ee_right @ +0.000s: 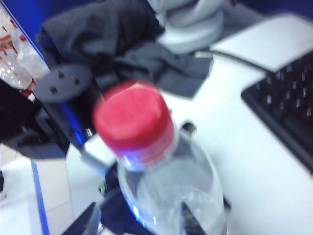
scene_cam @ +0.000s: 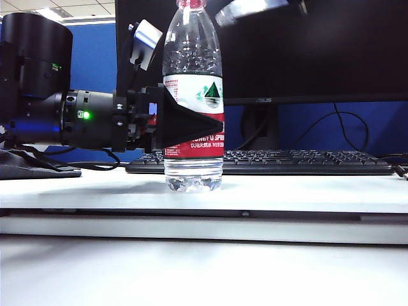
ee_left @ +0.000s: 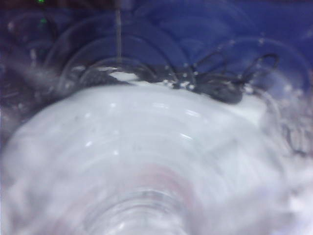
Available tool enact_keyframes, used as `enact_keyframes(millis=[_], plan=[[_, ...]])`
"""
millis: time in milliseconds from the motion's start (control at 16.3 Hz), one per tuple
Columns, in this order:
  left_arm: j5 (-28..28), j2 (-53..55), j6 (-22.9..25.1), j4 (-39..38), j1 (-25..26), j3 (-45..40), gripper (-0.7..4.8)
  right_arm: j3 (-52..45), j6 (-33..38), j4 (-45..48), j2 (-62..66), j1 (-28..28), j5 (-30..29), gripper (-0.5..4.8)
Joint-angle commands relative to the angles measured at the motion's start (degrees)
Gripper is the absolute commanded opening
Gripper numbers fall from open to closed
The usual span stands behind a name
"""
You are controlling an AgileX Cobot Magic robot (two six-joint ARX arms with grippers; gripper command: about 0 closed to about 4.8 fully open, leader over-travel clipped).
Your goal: Unscrew the cap from the plastic bottle on the table.
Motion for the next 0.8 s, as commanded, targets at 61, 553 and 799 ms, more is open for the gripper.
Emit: enact_keyframes(millis=[61,553,799], plan=[[-0.5,0.3,0.0,-3.0,0.0,-0.3,2.77,0.2,3.5,1.9,-2.1,1.1,3.8,2.26],[-0.6,0.3,0.0,-3.3,0.0,-0.3,2.77,0.1,7.1,16.3,-1.6,21.2,50.5,2.53],[-0.6,0.3,0.0,-3.3,0.0,-0.3,2.77,0.1,9.6,19.3,0.9,24.7,54.9,2.87]])
